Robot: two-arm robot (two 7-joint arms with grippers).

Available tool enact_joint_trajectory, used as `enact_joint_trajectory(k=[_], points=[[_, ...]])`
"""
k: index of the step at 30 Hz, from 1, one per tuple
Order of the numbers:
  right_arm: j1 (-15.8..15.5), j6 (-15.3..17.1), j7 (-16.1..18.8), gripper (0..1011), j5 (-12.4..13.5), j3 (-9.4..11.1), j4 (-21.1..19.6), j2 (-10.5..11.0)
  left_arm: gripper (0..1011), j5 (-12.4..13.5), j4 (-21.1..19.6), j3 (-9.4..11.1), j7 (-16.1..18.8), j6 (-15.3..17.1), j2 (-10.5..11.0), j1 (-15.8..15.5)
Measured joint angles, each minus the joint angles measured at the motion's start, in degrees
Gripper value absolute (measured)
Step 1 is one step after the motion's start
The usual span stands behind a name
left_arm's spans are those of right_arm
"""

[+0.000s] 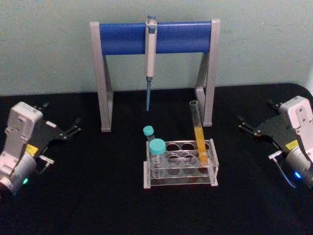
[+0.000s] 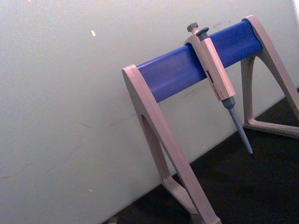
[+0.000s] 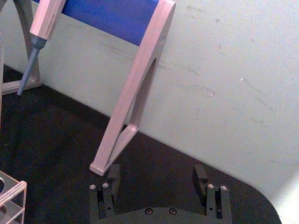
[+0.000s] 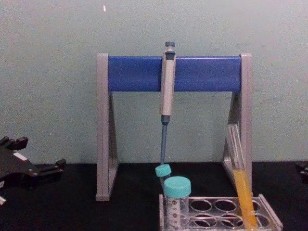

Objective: Pick up the test tube from the test tube rack, shake it, then place it back into the test tube rack.

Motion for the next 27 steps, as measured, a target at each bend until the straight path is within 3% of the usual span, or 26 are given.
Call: enact_joint_trajectory(k=[27], points=[[0.00,0.00,0.00,1000,0.00,0.00,0.00,0.00,1001,0.00,0.00,0.00,0.00,0.00,0.00,0.00]])
